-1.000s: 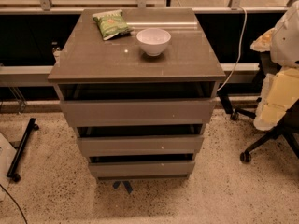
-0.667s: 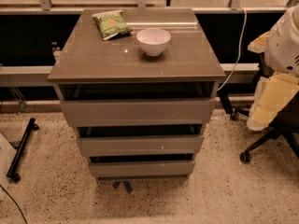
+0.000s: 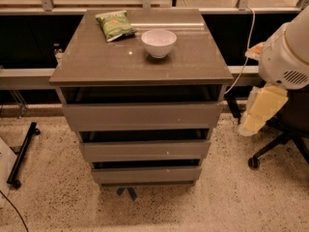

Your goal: Open top drawer

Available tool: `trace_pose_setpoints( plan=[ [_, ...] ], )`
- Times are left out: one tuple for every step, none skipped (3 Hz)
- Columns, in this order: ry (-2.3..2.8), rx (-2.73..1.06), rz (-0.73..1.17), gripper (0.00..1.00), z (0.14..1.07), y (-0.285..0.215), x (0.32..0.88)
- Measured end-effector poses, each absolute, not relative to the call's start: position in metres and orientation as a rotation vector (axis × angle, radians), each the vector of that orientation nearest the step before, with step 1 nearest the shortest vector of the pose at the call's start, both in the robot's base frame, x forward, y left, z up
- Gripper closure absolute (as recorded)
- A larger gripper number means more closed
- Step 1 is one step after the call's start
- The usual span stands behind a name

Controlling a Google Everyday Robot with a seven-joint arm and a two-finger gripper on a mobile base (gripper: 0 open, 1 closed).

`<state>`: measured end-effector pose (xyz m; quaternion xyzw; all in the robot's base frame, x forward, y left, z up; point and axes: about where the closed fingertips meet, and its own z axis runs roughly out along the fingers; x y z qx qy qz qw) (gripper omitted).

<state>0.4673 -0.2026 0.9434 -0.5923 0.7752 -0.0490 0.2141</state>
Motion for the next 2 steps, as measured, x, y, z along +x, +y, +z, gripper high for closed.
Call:
trace_pose_setpoints(
  plan=[
    [2.139,-1.616,-0.068,0.0,0.925,-0.185,0.469],
    [2.128,-1.583,0.035,0.0,0.878,-0.15,0.483]
  ],
)
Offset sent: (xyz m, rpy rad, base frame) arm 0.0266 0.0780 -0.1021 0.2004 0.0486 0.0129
